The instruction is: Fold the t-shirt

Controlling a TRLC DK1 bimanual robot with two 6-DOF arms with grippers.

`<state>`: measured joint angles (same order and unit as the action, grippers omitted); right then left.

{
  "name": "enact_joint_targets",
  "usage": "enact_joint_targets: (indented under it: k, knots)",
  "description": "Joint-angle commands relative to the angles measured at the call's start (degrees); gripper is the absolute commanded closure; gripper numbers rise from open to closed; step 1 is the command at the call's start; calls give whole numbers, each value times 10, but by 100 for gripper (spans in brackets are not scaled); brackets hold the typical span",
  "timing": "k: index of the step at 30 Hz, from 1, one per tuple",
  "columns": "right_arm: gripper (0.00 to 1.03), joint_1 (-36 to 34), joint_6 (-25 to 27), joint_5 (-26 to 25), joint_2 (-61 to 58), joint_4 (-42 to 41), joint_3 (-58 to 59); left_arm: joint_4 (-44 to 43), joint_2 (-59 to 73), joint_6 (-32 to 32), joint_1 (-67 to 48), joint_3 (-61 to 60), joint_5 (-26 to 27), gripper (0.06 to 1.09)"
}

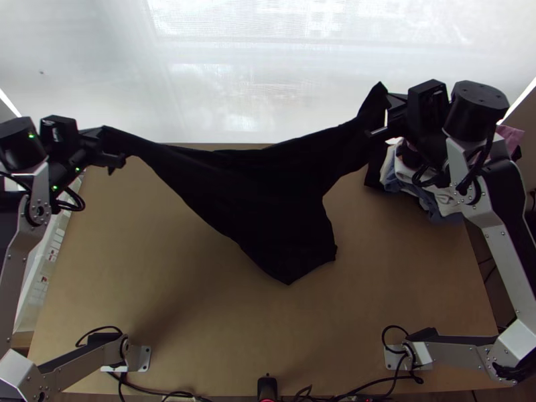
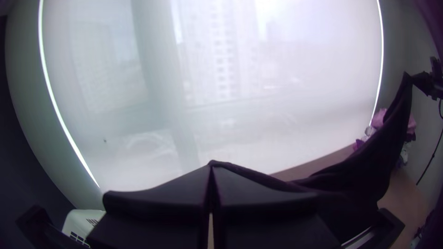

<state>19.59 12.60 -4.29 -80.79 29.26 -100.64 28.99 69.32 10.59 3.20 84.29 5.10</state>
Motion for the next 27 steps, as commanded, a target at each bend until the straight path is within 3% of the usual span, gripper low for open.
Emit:
enact_joint_targets:
  k: [1, 16, 21, 27]
  knots:
    - [100, 50, 35, -23, -6, 5, -92, -27, -9, -40, 68, 109, 1, 105]
    - [100, 222, 165, -78, -33, -15, -181, -83, 7, -175, 211, 289, 3, 105]
    - [100, 227, 167, -91, -50, -14, -189, -126, 62, -200, 210, 294, 3, 105]
    - [100, 188, 159, -92, -10, -16, -83, -159, 156, -211, 139, 298, -15, 105]
